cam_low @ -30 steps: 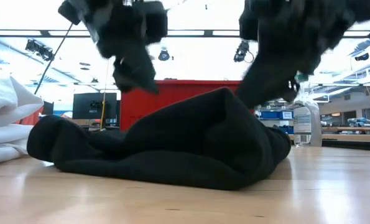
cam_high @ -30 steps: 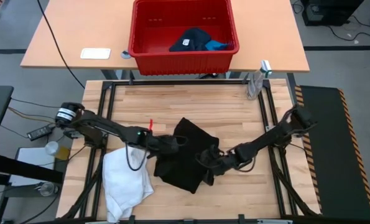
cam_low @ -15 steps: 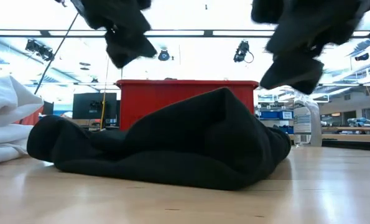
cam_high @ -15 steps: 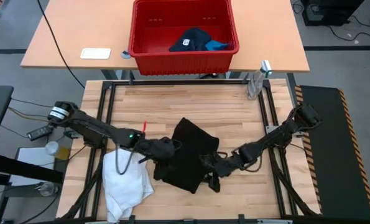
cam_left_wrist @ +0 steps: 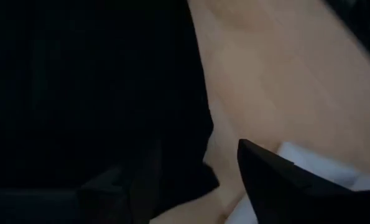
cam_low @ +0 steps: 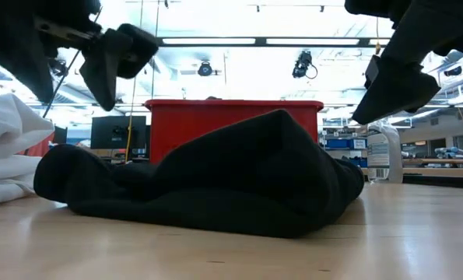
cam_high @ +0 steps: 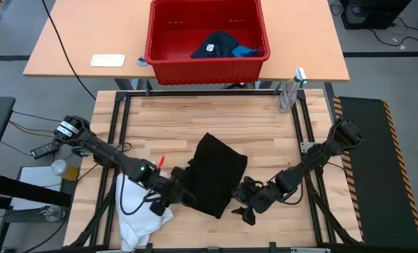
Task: Fold Laundry from Bin
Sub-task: Fold the black shirt
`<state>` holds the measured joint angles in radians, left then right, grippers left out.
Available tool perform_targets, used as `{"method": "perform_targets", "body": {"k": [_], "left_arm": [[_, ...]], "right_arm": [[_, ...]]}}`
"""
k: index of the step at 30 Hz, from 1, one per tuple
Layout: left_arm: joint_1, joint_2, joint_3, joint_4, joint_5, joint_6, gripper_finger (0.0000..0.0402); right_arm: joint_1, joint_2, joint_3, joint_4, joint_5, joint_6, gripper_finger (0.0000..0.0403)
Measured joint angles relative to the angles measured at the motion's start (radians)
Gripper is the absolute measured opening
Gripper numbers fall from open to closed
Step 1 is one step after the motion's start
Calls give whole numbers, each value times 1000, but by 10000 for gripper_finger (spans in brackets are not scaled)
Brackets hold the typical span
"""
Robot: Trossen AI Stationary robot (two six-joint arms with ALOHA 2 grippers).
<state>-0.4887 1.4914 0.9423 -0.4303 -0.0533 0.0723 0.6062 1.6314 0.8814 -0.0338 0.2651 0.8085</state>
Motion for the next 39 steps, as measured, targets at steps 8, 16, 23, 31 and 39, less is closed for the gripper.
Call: {"method": "perform_targets", "body": {"k": [8,16,23,31,39], "left_arm": [[-13,97,0,34,-71,239,296],[-13,137,0,85,-176,378,306],[-13,139,0,72,-93,413,306],[-35,139,-1,13,-30,362,285],[-39,184,-2,-74,-31,298,174]], "right_arm": [[-4,4,0,-21,72,3,324],[-13,4,0,-34,60,138,313],[-14,4,0,-14,98,143,300],[-14,4,0,8,106,185,280],[-19,4,0,18,115,204,265]]}}
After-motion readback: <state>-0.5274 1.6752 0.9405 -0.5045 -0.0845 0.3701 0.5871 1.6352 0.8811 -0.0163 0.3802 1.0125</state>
